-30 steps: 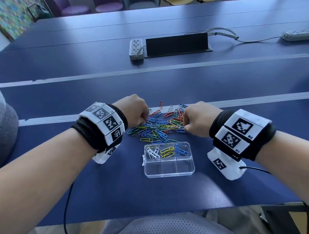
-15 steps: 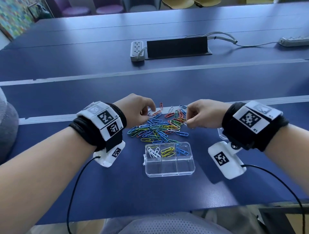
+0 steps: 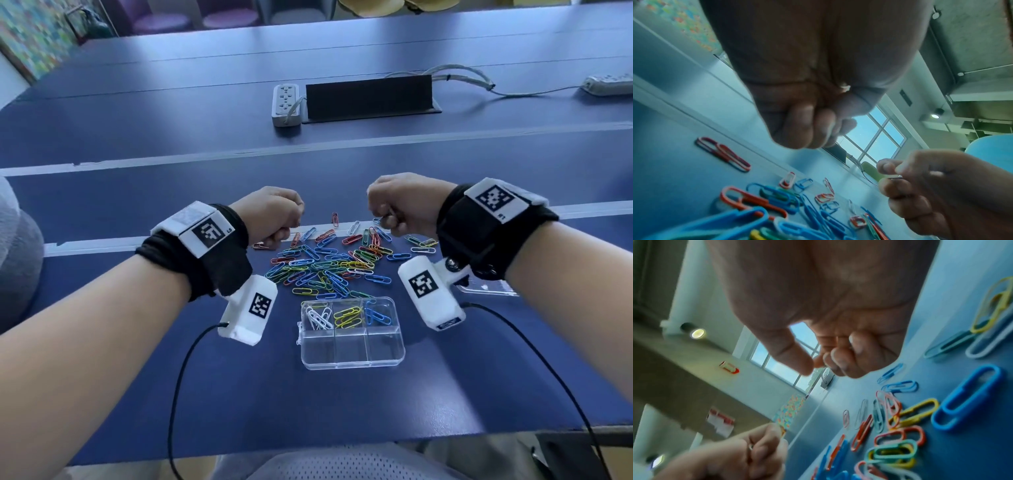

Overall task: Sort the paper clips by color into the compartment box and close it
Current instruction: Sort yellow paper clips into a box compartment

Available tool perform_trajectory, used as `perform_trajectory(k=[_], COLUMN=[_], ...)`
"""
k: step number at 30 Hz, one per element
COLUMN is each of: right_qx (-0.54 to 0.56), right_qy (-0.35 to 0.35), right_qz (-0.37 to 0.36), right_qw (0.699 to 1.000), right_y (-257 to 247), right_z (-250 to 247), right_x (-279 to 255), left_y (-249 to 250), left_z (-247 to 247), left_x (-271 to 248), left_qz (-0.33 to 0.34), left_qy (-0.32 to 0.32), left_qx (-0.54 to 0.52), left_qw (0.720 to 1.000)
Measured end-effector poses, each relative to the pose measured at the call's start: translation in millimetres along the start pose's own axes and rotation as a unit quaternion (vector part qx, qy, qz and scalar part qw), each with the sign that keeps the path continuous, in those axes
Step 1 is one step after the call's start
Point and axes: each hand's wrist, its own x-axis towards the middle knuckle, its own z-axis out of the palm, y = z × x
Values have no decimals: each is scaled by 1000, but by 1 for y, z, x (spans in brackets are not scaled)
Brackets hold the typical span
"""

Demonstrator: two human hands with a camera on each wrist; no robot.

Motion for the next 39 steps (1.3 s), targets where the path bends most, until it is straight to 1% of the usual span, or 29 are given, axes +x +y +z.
perform_trajectory(k=[1,2,3,4,5,6,8,13,16,18,23,27,33,36,39], right_qx=[-68,-154,-243,-322,-381,-418,-456,-474,-488,-487,-479,-454,-432,-419,-412], right_qy=[0,3,11,22,29,31,34,59,61,59,65,70,54,53,57], right_qz=[-25,-50,-74,-95,-108,-109,-111,-121,-105,-97,-98,-82,-63,-61,-59], right_qw=[997,987,967,942,918,901,882,870,864,866,870,884,898,904,907], right_y=[-2,-4,-6,-7,-8,-9,-10,-8,-5,-4,-1,0,-1,-2,-1], right_z=[1,2,5,7,9,12,17,26,27,24,22,21,16,14,12], right_x=[1,0,0,0,0,1,4,10,11,10,7,4,0,-1,0], left_y=[-1,-2,-3,-4,-4,-4,-6,-3,-3,-3,-7,-10,-14,-14,-18], left_z=[-2,-3,-4,-4,-4,-4,-2,5,9,11,14,12,10,7,5], left_x=[0,-2,-5,-8,-12,-15,-18,-19,-19,-19,-21,-22,-21,-16,-12], left_qz=[-5,0,14,35,53,63,75,127,134,134,132,108,91,77,73], left_qy=[-1,1,1,-4,-13,-21,-23,-14,-23,-23,-16,-5,9,6,23], left_qx=[22,81,176,277,353,398,427,466,486,491,477,460,465,458,443], left_qw=[1000,997,984,960,934,915,901,876,863,861,869,881,881,886,893])
